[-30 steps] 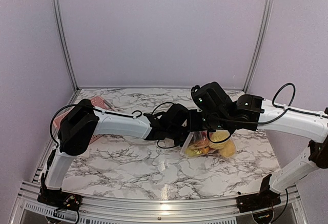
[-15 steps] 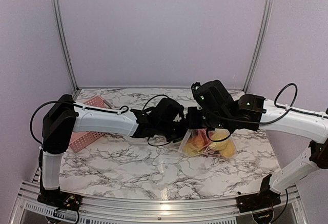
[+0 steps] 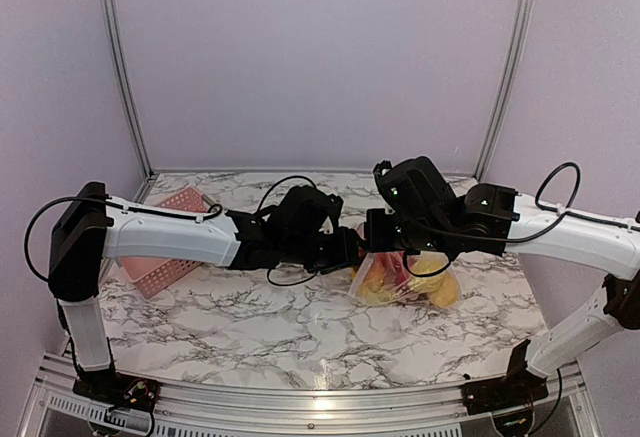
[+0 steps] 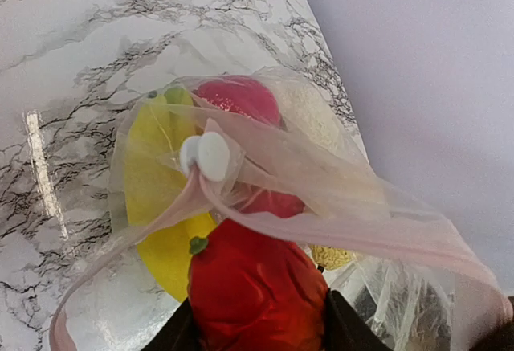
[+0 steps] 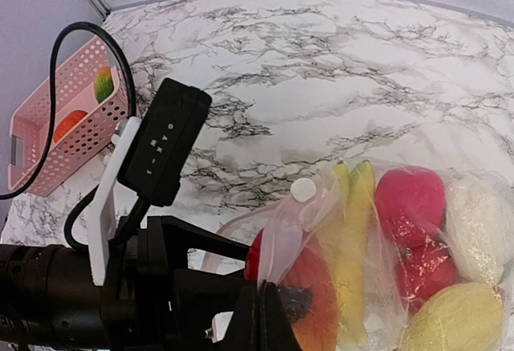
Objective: Open the zip-top bag and remove the fake food
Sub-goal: Pick up the fake fruit from the zipper food storage bag, then place the fake fruit in the bin.
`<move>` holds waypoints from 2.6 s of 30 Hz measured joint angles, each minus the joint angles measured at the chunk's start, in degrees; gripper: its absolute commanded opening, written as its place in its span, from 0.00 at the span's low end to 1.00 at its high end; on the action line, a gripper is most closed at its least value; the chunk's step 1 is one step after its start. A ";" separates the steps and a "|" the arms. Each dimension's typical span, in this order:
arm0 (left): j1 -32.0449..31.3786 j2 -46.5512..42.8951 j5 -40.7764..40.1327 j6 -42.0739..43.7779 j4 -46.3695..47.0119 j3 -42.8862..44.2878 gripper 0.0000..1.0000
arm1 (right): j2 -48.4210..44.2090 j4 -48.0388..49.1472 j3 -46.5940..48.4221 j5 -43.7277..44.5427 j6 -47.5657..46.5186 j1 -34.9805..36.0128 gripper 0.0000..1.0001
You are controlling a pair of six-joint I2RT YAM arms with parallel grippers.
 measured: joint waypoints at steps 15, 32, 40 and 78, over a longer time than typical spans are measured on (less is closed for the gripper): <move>0.66 -12.48 -8.17 1.25 0.07 -11.26 0.43 | 0.17 -0.39 0.07 0.63 -0.02 0.00 0.00; 13.90 -28.68 -16.15 2.34 -4.63 -22.77 0.43 | 0.22 -0.42 0.17 0.61 -0.04 0.00 0.00; 25.70 -33.59 -16.61 2.54 -6.71 -26.45 0.44 | 0.09 -0.39 0.17 0.61 -0.04 0.00 0.00; 51.39 -33.29 -4.98 2.25 -4.48 -36.37 0.76 | -0.94 -0.39 0.15 0.57 0.04 0.00 0.00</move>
